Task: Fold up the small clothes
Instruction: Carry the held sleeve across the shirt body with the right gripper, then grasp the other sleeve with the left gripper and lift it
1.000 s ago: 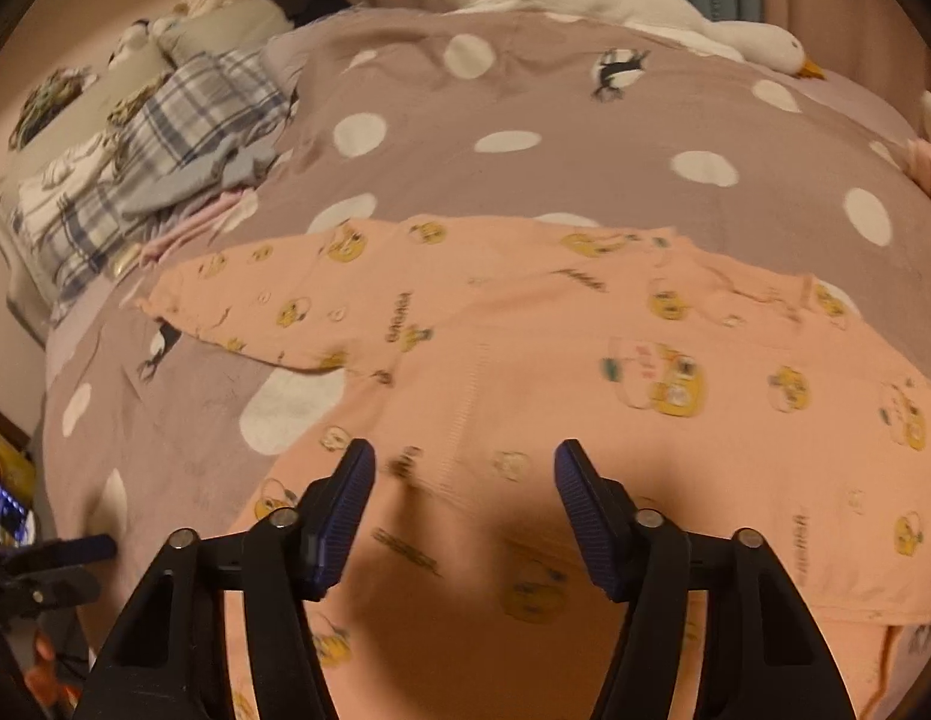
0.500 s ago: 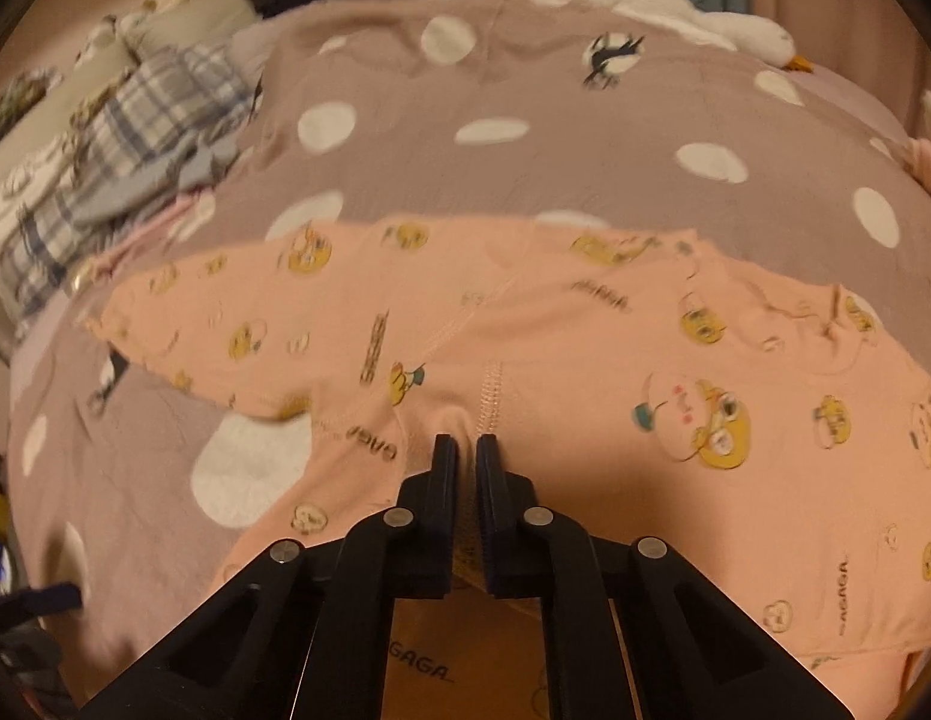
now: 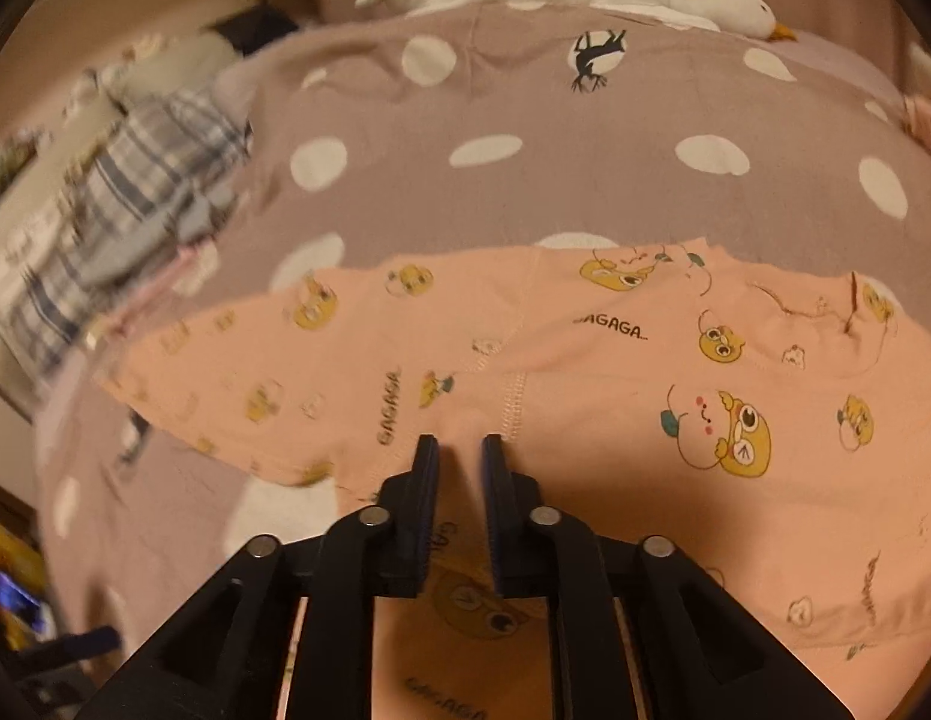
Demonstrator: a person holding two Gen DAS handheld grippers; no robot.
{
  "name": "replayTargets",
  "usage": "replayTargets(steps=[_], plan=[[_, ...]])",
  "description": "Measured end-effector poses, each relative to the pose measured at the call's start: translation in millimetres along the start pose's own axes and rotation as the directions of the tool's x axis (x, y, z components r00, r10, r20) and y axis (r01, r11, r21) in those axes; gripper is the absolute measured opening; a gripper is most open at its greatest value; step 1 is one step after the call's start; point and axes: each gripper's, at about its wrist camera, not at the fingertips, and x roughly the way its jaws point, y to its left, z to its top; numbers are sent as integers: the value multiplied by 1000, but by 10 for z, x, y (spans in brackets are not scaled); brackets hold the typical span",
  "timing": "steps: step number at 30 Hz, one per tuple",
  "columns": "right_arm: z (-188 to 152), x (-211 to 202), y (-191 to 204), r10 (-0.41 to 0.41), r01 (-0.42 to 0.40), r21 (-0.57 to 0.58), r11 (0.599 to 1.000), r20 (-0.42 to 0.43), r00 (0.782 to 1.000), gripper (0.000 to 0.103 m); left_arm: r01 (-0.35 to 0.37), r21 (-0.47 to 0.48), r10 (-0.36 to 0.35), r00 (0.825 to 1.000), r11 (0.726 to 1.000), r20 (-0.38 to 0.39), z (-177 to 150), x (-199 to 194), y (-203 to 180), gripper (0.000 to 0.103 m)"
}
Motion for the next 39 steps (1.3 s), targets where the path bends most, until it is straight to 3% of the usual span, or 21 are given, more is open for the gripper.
replayTargets(steps=[3,6,8,11,14,16,17,18,20,22,24,26,28,30,33,39], plan=[[-40,-70,-21,13,-14,13,1000,25,1000,16,37,-70,-34,998,997,48,126,-83,124,103],[-126,71,37,-39,38,-42,998,-27,999,16,75,-122,-64,994,990,93,224,-189,238,103],[-186,208,92,-99,91,-107,990,-66,993,16,76,-139,-60,991,987,122,272,-266,295,103],[-160,159,115,-110,102,-122,987,-59,992,17,51,-149,-29,988,988,151,372,-368,386,103],[-152,12,82,-49,45,-84,995,-44,998,20,45,-153,-21,987,987,158,486,-417,458,103],[-207,-116,76,25,-26,-63,998,-20,999,28,44,-155,-18,986,987,163,566,-414,508,103],[-253,-191,54,74,-74,-42,996,-8,997,37,48,-167,-20,986,985,166,616,-399,539,103],[-308,-260,18,124,-124,-11,992,5,992,52,67,-182,-35,985,981,170,663,-386,576,103],[-393,-342,-58,205,-207,49,977,40,978,67,130,-208,-94,981,970,172,775,-328,652,103],[-467,-399,-127,304,-311,109,944,75,950,68,177,-227,-139,975,958,172,878,-265,692,103],[-530,-426,-230,408,-424,167,890,124,905,73,210,-241,-171,970,947,175,985,-203,702,103],[-584,-417,-300,474,-500,210,840,164,865,79,226,-247,-185,967,943,176,1098,-130,688,103],[-608,-388,-312,506,-538,224,812,187,842,80,221,-258,-178,967,941,181,1225,-42,688,103],[-651,-349,-329,522,-558,228,798,202,828,80,213,-276,-168,970,937,177,1350,75,718,103],[-715,-287,-344,507,-543,215,812,200,838,82,198,-328,-147,974,924,173,1471,241,825,102],[-765,-254,-389,541,-576,205,792,202,816,82,251,-388,-172,958,887,229,1663,313,929,102]])
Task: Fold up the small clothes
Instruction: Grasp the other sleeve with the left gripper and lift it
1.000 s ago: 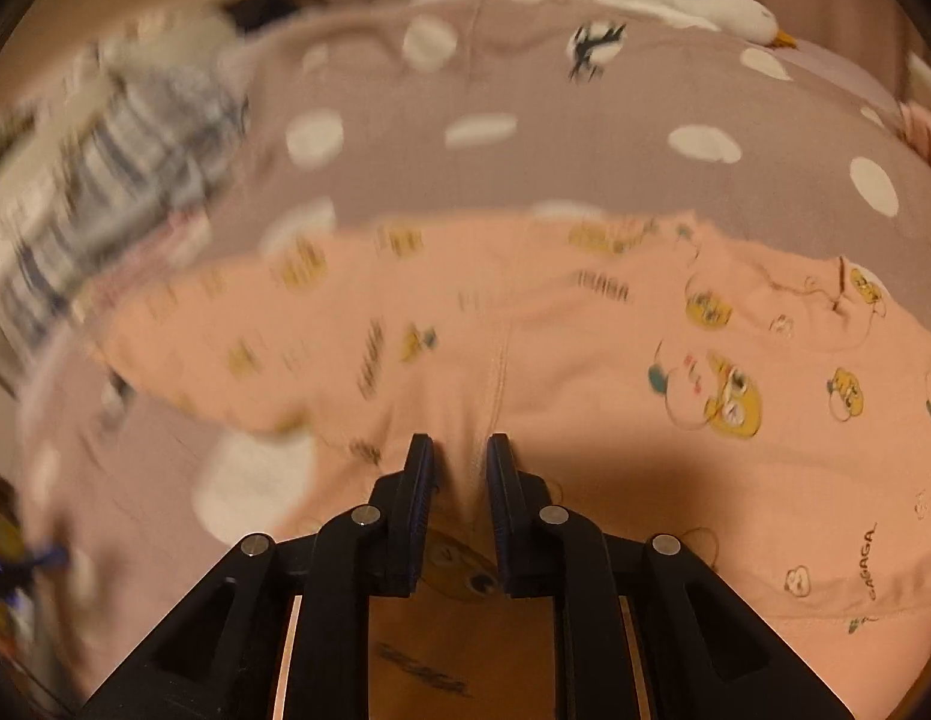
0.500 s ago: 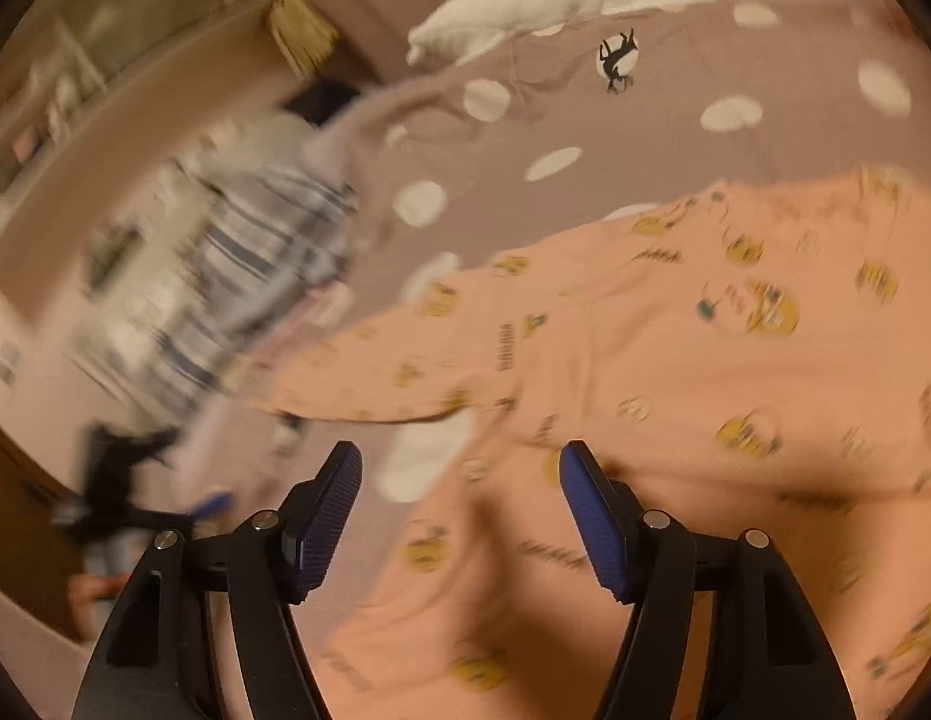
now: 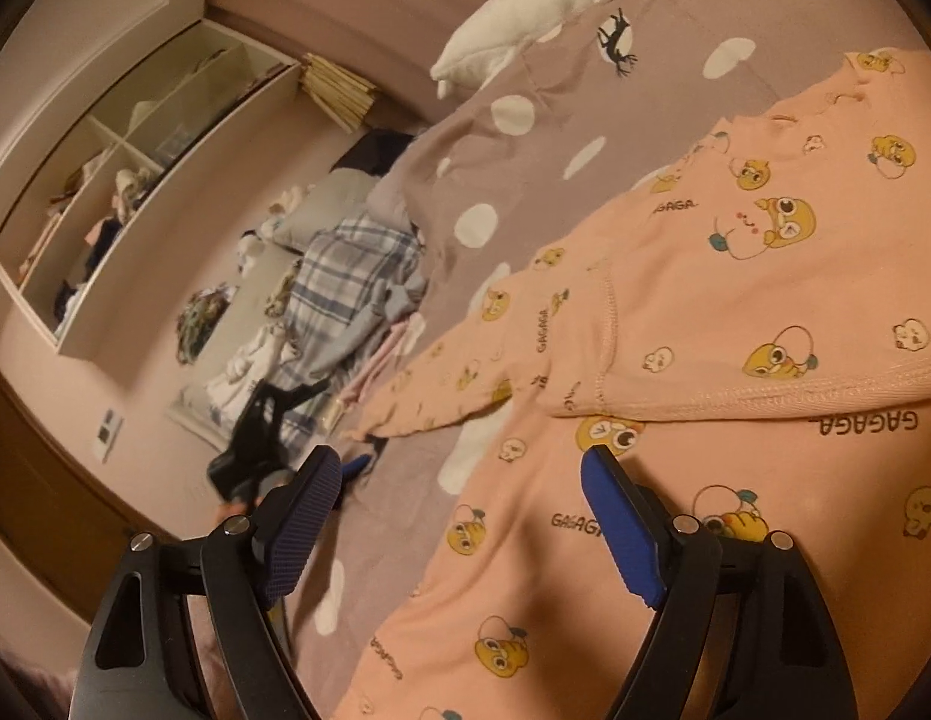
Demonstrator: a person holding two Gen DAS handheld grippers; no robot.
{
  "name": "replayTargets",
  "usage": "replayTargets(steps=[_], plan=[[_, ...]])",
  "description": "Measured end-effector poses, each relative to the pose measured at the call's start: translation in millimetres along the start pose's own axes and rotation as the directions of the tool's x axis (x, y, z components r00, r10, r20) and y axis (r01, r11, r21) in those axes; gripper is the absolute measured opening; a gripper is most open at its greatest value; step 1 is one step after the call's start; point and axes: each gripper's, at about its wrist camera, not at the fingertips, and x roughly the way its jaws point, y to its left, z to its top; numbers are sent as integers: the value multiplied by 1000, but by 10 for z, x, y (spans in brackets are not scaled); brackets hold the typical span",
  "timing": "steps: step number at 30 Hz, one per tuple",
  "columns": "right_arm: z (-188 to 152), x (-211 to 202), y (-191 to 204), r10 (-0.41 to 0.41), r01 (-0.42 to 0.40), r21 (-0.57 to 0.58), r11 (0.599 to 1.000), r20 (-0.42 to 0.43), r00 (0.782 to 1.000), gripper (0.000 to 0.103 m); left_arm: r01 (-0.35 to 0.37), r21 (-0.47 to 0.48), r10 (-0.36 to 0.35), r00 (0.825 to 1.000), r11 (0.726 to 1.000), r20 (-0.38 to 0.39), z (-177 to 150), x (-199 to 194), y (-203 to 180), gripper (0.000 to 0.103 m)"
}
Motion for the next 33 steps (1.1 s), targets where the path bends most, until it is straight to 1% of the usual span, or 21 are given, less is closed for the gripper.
replayTargets(steps=[5,10,12,14,15,16,17,20,21,23,25,28,30,33], plan=[[-3,-36,-19,20,-20,6,1000,8,1000,82,15,-59,-14,1000,998,26,161,93,5,102],[-8,-65,-63,41,-41,18,999,16,999,82,-34,-19,34,999,999,15,198,215,-116,100],[-11,-63,-68,39,-39,17,999,14,999,82,-63,3,63,998,998,22,198,235,-136,91],[-10,-63,-75,40,-40,18,999,14,999,82,-89,19,88,996,996,28,196,255,-133,68],[-10,-64,-74,41,-42,19,999,15,999,82,-115,30,114,993,993,27,193,273,-125,61],[-13,-60,-74,41,-41,19,999,14,999,82,-133,38,132,991,990,24,191,286,-111,49],[-15,-58,-76,40,-41,18,999,14,999,82,-145,41,144,989,989,22,193,294,-95,40],[-14,-60,-77,41,-41,19,999,14,999,82,-167,35,166,986,985,21,197,271,-16,26],[-14,-60,-77,41,-41,19,999,14,999,82,-174,41,173,985,984,19,197,265,-5,24],[-14,-61,-77,41,-41,19,999,14,999,82,-209,70,209,978,975,18,192,273,-26,12],[-14,-62,-76,41,-41,19,999,14,999,82,-265,125,264,964,956,22,175,291,-82,7],[-14,-62,-76,41,-41,18,999,14,999,82,-311,175,309,950,934,37,149,300,-156,7],[-14,-63,-76,41,-41,18,999,14,999,82,-322,196,320,946,926,42,135,307,-190,7],[-15,-64,-75,41,-42,18,999,14,999,82,-317,213,313,948,924,56,101,283,-249,6]])
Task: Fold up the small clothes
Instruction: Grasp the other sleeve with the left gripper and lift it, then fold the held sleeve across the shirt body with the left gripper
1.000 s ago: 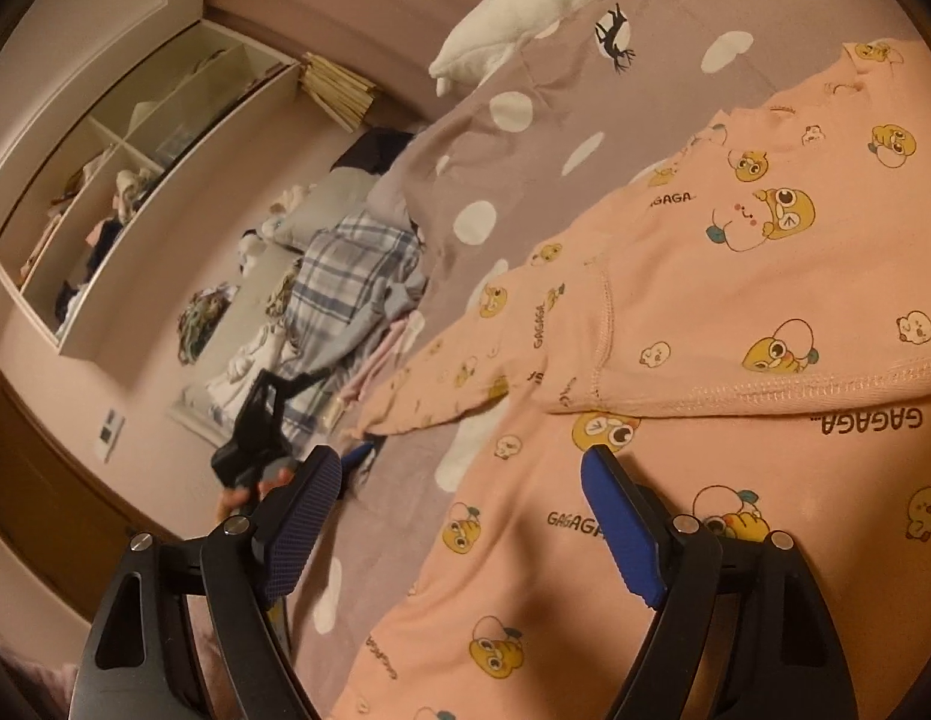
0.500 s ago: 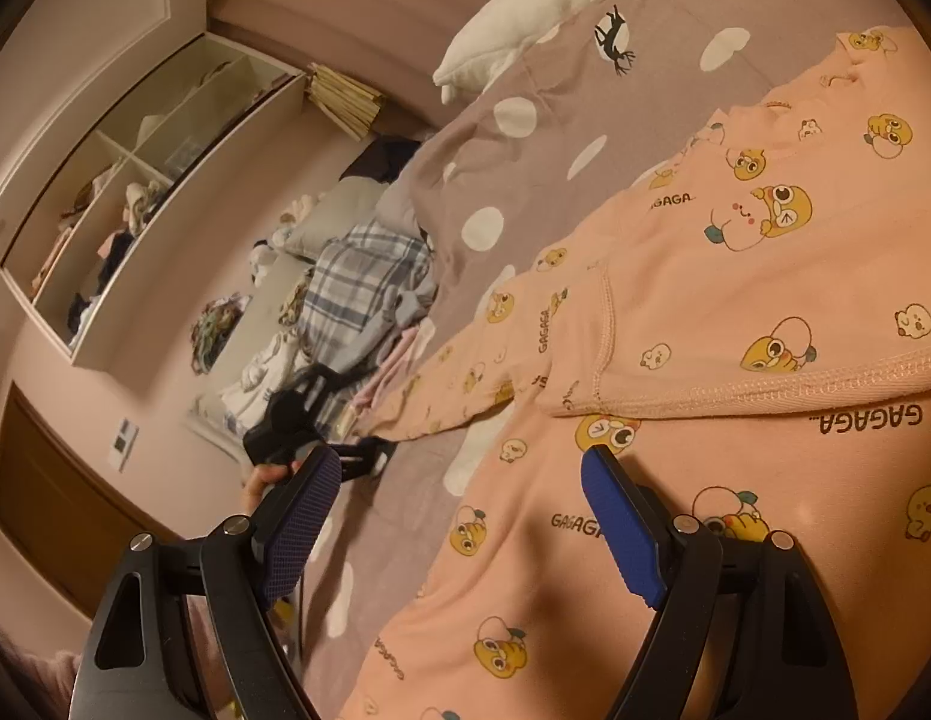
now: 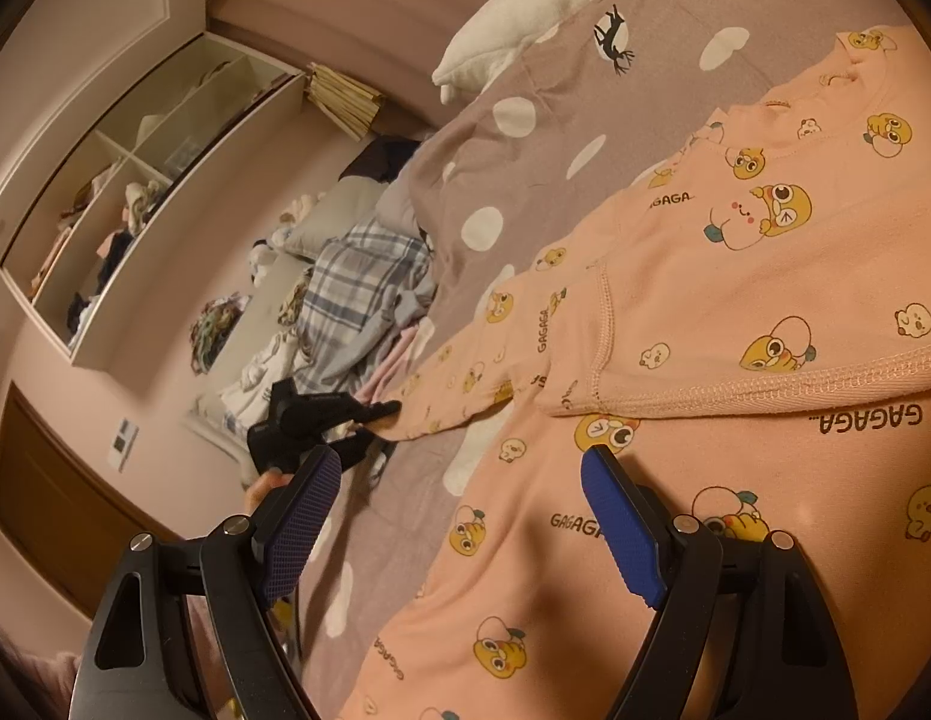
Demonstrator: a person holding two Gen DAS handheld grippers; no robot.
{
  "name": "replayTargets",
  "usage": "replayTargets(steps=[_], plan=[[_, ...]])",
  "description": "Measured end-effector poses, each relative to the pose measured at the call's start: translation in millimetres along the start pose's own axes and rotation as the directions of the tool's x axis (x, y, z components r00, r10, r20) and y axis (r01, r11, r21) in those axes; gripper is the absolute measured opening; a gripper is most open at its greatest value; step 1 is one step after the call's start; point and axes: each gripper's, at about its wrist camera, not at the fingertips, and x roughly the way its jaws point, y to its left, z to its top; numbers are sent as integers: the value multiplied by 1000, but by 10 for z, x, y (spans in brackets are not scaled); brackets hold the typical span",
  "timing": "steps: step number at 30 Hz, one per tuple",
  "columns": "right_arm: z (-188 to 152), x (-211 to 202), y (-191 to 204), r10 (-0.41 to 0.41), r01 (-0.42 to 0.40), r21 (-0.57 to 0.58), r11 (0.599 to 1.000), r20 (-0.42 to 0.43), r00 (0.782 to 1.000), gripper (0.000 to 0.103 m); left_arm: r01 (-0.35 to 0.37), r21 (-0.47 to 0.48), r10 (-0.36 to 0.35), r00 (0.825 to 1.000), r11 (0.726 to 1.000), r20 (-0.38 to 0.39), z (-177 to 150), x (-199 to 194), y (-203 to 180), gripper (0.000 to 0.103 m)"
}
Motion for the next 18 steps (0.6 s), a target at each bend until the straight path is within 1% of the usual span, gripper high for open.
replayTargets(steps=[4,10,15,18], plan=[[0,0,2,0,0,0,1000,0,1000,82,23,47,-24,1000,999,18,-14,-101,-165,6],[-1,-1,2,0,0,0,1000,1,1000,82,72,141,-77,996,987,33,-122,-258,-577,6],[11,-29,-28,18,-18,20,1000,10,1000,82,116,224,-123,992,968,15,-308,-317,-977,6],[24,-56,-14,8,-9,29,1000,16,1000,82,150,278,-153,988,949,-9,-483,-336,-1243,6]])
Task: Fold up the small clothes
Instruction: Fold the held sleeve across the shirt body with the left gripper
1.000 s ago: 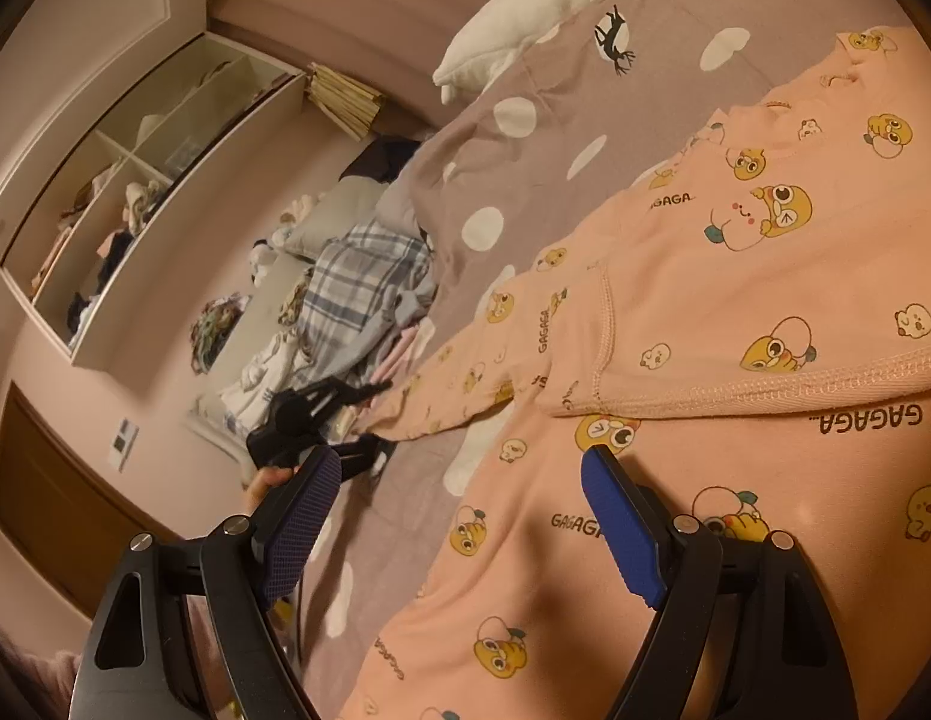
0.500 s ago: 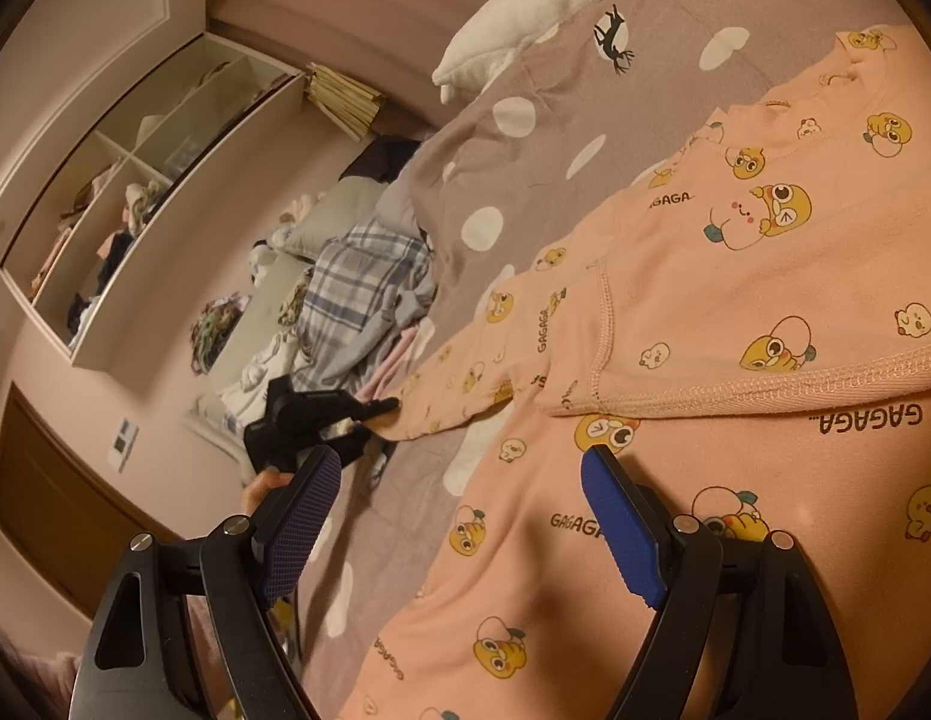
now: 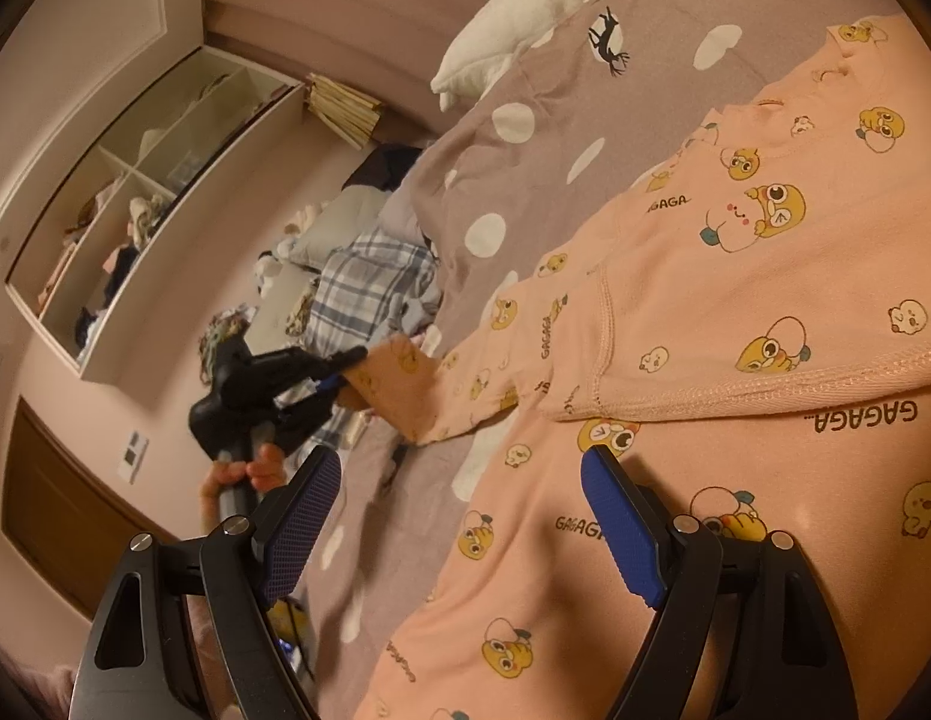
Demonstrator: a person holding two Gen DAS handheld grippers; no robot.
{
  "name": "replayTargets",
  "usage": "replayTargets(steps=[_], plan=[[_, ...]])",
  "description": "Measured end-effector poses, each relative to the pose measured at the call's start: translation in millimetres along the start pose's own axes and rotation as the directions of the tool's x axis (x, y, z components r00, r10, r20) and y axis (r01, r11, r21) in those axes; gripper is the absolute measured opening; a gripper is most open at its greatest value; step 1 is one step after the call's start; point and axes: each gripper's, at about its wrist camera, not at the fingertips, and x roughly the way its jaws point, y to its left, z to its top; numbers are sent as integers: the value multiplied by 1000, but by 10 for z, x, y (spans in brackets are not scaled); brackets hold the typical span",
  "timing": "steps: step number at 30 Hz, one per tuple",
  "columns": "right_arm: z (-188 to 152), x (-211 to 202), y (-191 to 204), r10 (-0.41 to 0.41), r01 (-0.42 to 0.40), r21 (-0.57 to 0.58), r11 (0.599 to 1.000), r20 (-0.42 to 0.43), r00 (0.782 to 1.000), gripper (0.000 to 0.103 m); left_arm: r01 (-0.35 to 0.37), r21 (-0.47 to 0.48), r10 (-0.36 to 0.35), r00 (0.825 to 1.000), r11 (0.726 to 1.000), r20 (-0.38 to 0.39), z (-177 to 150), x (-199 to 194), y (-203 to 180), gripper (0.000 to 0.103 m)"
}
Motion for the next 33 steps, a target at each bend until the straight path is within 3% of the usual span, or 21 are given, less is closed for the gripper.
replayTargets(steps=[8,13,18,23,30,33], plan=[[51,-381,294,-41,44,-23,999,113,993,82,48,174,-37,997,984,-62,-349,198,-739,6],[82,-797,451,-94,107,-49,993,213,972,82,16,337,20,994,941,-104,-735,481,-1180,6],[97,-1093,490,-176,196,-45,980,279,944,82,34,418,44,984,908,-175,-1168,815,-1447,7],[74,-1171,439,-225,244,-37,969,272,936,82,85,351,-16,981,932,-196,-1191,826,-1369,11],[41,-1202,262,-262,264,25,964,256,931,82,132,346,-57,974,929,-220,-1218,789,-1498,11],[6,-1261,215,-272,270,46,962,264,925,82,146,394,-49,968,908,-247,-1347,850,-1636,29]])
